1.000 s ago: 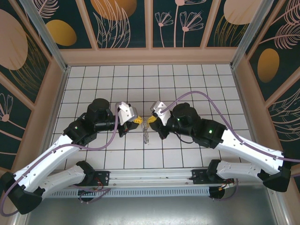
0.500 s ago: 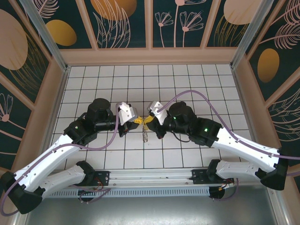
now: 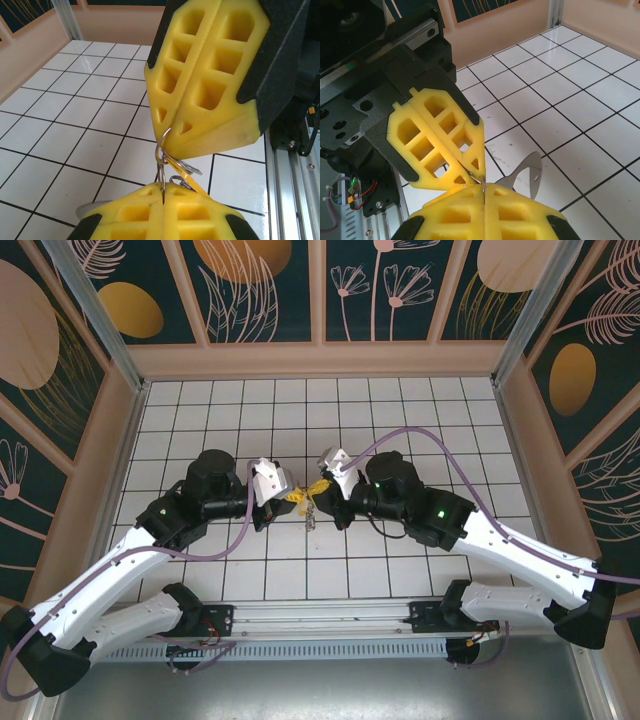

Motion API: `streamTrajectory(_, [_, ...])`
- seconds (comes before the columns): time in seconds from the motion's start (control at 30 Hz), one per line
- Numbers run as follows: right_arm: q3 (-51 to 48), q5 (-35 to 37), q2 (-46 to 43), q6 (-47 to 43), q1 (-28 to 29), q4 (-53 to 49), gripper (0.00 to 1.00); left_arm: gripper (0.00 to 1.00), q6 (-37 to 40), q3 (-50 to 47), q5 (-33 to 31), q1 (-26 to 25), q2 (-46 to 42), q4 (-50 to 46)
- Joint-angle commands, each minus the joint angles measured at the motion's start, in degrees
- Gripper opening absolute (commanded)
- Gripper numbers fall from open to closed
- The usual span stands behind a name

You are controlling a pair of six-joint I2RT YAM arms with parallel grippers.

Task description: Put the keys on the keyring

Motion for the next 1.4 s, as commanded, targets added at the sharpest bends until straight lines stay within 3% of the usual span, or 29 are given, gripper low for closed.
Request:
streamTrajectory(0.0, [-0.45,-1.78,0.32,0.76,-0.50,2.40,0.00,0.00,1.02,0.70,0.63,-0.31,-0.45,0.33])
streamTrajectory(0.23, [0.07,-3.15,0.89,0.54,-0.47,0.48,0.00,0.00,1.19,0.62,0.29,-0.32,-0.70,0.34])
streamTrajectory(0.8, [1.23,3.87,0.87,2.23,-2.83,-1.01,0.00,0.00,2.00,0.00,0.67,-0.28,-1.55,0.29])
streamTrajectory(1.37, [2.50,2.64,2.86,2.69,-3.71,-4.71,0.00,0.00,1.64,-0.09,-0.34,-0.27,-3.27,1.65])
